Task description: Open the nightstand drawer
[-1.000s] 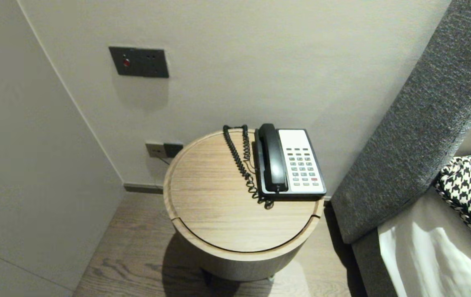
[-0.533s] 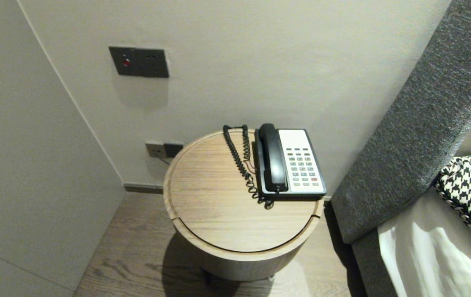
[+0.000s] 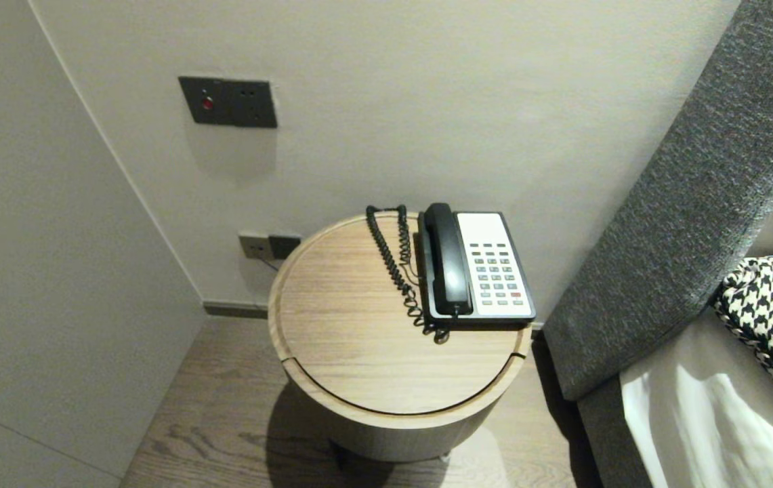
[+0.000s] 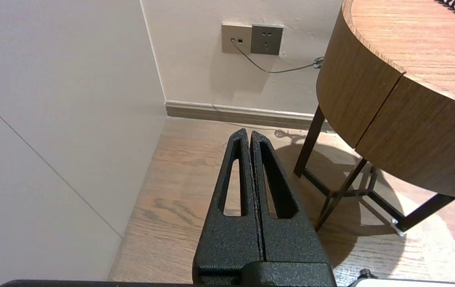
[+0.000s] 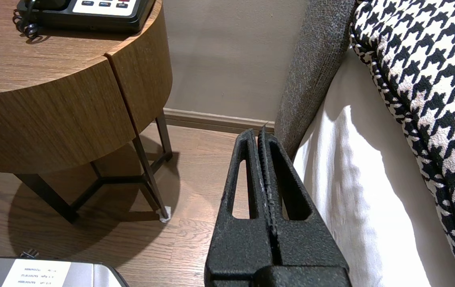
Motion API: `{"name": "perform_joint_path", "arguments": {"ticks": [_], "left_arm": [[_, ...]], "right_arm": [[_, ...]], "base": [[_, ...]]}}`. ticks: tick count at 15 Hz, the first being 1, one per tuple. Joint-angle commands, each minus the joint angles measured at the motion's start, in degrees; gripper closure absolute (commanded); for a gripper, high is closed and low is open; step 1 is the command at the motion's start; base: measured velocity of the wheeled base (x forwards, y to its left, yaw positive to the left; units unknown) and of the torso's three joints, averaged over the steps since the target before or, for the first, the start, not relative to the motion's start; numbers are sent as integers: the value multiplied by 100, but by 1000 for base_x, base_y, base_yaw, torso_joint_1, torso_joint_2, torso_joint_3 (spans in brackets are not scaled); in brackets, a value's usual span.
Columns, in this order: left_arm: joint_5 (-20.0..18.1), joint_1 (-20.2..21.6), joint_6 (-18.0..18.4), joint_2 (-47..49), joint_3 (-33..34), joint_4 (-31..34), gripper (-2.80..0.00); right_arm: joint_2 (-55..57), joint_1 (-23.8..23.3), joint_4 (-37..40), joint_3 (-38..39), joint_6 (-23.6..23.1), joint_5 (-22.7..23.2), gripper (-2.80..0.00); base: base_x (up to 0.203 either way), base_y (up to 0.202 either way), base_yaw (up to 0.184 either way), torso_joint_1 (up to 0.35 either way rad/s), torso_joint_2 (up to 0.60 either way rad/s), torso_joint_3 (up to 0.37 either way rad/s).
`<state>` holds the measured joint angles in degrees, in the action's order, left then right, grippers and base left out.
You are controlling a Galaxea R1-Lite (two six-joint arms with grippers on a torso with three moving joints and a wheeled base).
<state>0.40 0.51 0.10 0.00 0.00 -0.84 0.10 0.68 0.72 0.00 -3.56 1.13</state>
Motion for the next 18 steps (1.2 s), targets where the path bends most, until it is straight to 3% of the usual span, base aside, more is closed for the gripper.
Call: {"name": "perform_joint_path", "arguments": {"ticks": [1,13,16,18], "left_arm": [[4,2,-1,-9,0,-4,0],[60,2,118,-9,-22,35,0],[0,9,302,205,-603,365,0],[-109,7,321,917,-1312,673,0]], "right_arm": [[17,2,-2,0,-4,1,0],[17,2,-2,0,-4,1,0],[17,2,-2,0,-4,1,0],[17,2,6,0,-4,1,0]], "base": [[0,0,0,0,0,0],[0,0,0,0,0,0],[0,0,0,0,0,0],[0,0,0,0,0,0]]}}
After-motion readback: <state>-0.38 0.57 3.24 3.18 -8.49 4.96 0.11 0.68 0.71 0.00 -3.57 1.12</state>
